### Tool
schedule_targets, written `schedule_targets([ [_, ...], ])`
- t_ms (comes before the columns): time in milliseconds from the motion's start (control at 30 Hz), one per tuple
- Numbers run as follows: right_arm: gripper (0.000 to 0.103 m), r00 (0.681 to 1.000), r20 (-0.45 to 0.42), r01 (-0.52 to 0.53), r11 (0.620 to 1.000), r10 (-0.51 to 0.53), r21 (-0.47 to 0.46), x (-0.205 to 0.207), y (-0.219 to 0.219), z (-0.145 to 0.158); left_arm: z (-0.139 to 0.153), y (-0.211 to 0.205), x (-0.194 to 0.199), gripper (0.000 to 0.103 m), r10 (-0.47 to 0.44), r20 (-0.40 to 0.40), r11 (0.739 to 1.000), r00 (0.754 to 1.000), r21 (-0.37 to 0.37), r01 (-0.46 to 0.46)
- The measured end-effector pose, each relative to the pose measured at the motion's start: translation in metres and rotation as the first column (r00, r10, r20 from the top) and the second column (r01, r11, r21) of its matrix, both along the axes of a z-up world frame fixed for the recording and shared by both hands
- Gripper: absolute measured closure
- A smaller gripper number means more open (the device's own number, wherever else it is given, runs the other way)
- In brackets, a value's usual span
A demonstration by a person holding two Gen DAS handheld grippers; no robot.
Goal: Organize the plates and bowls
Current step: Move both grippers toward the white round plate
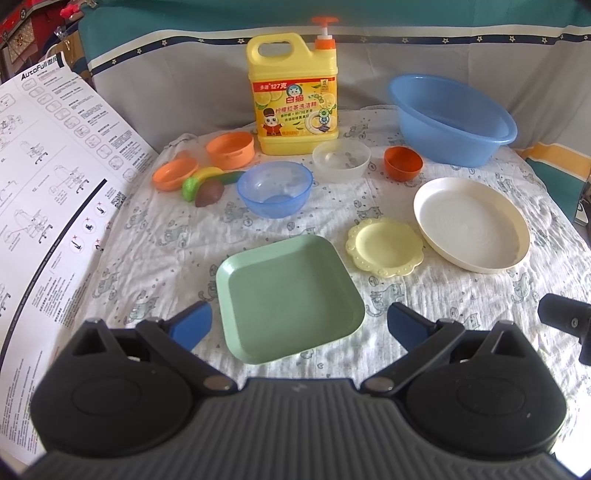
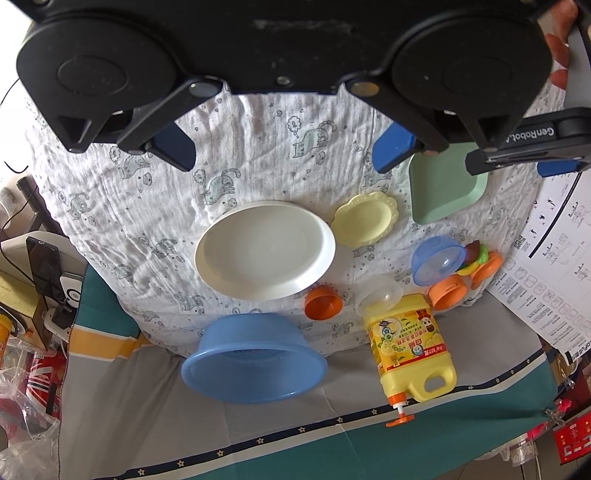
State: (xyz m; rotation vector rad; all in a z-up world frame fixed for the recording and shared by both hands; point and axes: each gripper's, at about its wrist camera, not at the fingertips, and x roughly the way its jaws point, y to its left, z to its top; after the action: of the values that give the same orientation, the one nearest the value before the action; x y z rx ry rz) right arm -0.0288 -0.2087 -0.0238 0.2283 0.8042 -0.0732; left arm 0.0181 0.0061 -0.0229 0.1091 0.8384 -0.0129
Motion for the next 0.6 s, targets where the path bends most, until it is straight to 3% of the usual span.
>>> schedule_targets([
  [600,0.0,0.999,-0.038,-0.014,1.0,0.015,0.018,0.027,-0.006,-0.014,-0.01,-0.013,0.024,0.0,-0.021,-0.023,1.0,0.999,0.018,0.022],
])
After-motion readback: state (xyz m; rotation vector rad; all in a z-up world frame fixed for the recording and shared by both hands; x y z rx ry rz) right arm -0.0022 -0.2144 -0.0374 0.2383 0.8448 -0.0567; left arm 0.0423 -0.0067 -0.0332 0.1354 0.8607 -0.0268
